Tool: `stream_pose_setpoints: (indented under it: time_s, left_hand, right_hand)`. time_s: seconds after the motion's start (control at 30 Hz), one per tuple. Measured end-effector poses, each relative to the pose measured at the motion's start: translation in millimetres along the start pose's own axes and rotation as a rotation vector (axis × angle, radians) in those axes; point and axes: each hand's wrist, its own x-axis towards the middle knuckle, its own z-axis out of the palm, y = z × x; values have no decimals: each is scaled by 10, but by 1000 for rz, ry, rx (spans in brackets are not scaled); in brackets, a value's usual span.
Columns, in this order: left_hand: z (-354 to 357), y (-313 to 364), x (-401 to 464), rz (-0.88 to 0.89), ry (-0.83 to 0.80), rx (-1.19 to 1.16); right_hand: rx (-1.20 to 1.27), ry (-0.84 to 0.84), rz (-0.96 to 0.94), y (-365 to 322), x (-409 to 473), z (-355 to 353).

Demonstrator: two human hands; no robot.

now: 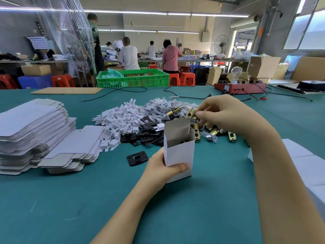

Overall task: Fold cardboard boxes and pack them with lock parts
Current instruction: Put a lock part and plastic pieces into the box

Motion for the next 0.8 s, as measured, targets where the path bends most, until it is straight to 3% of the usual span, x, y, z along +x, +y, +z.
stream_pose_setpoints:
  time_s: [0.13,0.37,0.57,0.8]
  left_hand:
    - [8,0,18,-17,96,17]
    - [-76,-50,53,-28,441,-59]
    - [-40,-46,55,-8,396,-3]
    - [-38,-55,56,-19,330,-21]
  right_hand:
    - [28,67,159,287,35,-51]
    - [57,141,279,603,125,89]
    - [45,343,336,796,177,353]
    - [149,392,385,928,212,507]
